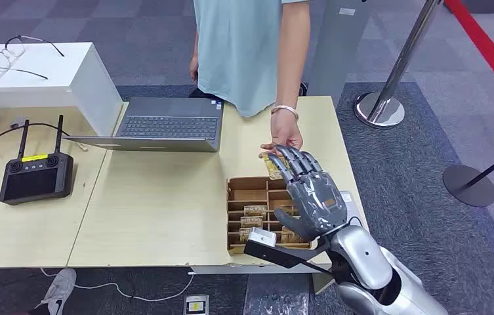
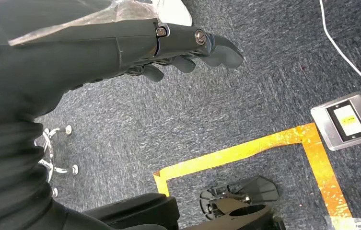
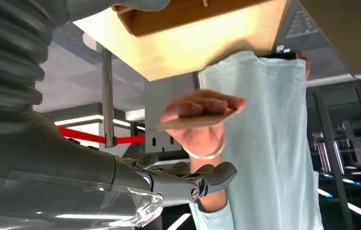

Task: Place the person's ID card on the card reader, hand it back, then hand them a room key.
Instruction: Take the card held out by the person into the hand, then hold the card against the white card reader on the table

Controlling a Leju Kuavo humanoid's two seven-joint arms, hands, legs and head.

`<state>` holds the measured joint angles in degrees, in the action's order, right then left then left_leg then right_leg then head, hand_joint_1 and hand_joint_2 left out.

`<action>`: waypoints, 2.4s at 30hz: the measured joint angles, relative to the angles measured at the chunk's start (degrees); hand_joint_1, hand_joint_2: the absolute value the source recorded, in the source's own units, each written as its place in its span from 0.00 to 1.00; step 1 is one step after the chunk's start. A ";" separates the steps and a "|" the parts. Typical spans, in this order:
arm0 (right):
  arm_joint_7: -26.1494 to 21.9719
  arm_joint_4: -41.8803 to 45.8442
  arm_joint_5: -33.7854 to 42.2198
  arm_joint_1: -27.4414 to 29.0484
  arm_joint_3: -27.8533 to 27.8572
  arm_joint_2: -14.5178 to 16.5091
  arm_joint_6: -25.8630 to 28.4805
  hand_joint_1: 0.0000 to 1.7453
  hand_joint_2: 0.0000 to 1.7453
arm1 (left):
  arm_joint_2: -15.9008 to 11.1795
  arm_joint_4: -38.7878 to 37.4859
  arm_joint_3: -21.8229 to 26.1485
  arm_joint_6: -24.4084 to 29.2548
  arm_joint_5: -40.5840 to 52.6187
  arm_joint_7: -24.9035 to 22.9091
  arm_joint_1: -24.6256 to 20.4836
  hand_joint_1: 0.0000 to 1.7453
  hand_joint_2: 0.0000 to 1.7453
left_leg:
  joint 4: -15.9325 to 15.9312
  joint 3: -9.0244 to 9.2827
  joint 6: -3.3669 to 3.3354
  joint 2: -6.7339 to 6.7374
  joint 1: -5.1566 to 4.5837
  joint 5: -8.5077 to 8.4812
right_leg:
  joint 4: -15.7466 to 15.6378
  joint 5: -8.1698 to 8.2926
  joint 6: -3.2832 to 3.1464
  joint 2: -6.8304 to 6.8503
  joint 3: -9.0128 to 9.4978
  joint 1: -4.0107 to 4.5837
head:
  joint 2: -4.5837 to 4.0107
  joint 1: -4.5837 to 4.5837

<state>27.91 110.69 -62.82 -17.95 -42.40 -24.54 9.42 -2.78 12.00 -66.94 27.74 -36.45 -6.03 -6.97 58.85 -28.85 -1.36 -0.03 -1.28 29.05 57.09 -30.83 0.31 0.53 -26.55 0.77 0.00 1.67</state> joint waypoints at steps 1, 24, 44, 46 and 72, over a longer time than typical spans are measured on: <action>0.00 -0.06 -0.07 -0.09 -0.02 0.11 0.05 0.09 1.00 | -0.02 0.00 0.00 0.00 -0.02 0.00 0.00 0.00 1.00 | 0.00 -0.01 0.00 0.00 0.00 0.00 | 0.00 0.00 0.00 0.00 0.00 0.00 | 0.00 0.00; 0.00 -0.51 -0.78 -1.42 -0.04 1.74 6.10 1.00 1.00 | -0.67 -0.04 -0.14 0.04 -0.18 -0.44 0.01 0.00 1.00 | 0.00 -0.04 0.00 0.00 0.00 0.00 | 0.00 0.00 0.00 0.00 -0.05 0.00 | 0.00 0.01; 0.02 -0.50 -0.65 -0.73 0.09 1.73 7.24 1.00 1.00 | -0.79 -0.04 -0.14 0.21 -0.38 -0.44 0.03 0.00 1.00 | 0.00 -0.05 0.00 0.00 0.00 0.00 | 0.00 0.00 0.00 0.00 -0.07 0.00 | 0.00 0.01; 0.14 -0.50 -0.84 -0.63 0.16 1.73 7.31 1.00 1.00 | -0.79 -0.04 -0.14 0.24 -0.40 -0.44 0.03 0.00 1.00 | 0.00 -0.05 0.00 0.00 0.00 0.00 | 0.00 0.00 0.00 0.00 -0.07 0.00 | 0.00 0.01; 5.59 -4.33 -21.02 3.86 6.02 0.68 5.64 1.00 1.00 | -0.76 -0.04 -0.14 0.19 0.21 -0.65 0.04 0.00 1.00 | 0.00 -0.07 0.00 0.00 0.00 0.00 | -0.01 0.00 0.00 0.00 -0.10 0.00 | 0.00 0.01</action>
<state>33.50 106.37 -83.83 -14.09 -36.39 -23.87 15.06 -3.54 11.96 -67.08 27.93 -36.23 -6.68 -6.93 58.86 -28.92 -1.36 -0.03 -1.27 29.05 57.09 -30.83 0.31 0.52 -26.65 0.76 0.00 1.68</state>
